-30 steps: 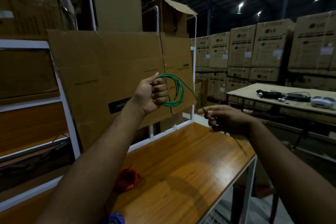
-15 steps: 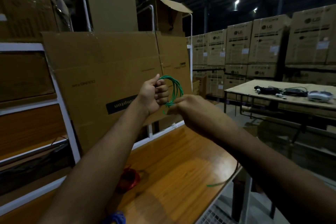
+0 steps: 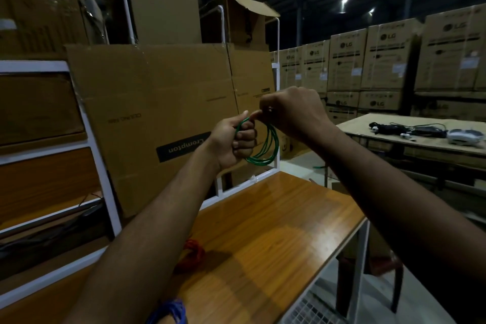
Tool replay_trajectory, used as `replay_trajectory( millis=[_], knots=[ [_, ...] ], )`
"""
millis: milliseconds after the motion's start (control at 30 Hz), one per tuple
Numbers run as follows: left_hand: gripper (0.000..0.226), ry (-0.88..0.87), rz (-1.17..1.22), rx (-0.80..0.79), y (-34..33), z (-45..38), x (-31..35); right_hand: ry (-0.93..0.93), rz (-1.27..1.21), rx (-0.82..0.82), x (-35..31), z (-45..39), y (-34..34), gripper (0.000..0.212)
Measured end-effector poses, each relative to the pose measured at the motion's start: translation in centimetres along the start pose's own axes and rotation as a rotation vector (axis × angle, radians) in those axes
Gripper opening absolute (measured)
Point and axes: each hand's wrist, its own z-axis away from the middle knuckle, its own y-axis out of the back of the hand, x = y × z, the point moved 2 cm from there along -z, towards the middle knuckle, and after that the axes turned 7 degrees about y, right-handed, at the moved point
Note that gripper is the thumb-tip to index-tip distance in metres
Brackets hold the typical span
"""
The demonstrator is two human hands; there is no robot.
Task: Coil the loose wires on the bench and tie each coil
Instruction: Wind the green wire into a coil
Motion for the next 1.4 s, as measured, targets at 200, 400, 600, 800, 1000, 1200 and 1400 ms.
replay_trajectory(
  millis=[200, 400, 600, 800, 1000, 1200, 1400],
  knots=[
    [0.047, 0.046, -0.049, -0.035, 0.0, 0.5, -0.3, -0.051, -0.027, -0.172, 1.6, 0.6, -1.0, 0.025],
    [0.050, -0.072, 0.102, 0.023, 1.9, 1.5, 1.3, -0.509, -0.995, -0.228, 3.5, 5.4, -2.6, 0.016],
    [0.053, -0.167, 0.161, 0.080, 2.5, 1.5, 2.4, -0.556, -0.734, 0.020, 2.5, 9.6, -4.1, 0.053],
    [0.042, -0.182, 0.162, 0.017, 1.7, 1.2, 2.1, -0.285, -0.644, 0.013, -0.7, 10.5, -4.1, 0.018],
    [0.033, -0.162, 0.183, -0.043, 1.7, 1.0, 1.7, 0.002, -0.537, -0.165, -3.3, 10.2, -3.9, 0.027],
    [0.029, -0.144, 0.178, -0.058, 1.8, 0.5, 0.9, 0.002, -0.234, 0.033, -5.5, 9.5, -3.4, 0.012],
    [0.040, -0.152, 0.193, 0.012, 1.5, 0.3, 0.6, 0.074, -0.210, 0.009, -5.2, 8.8, -3.5, 0.033]
  ],
)
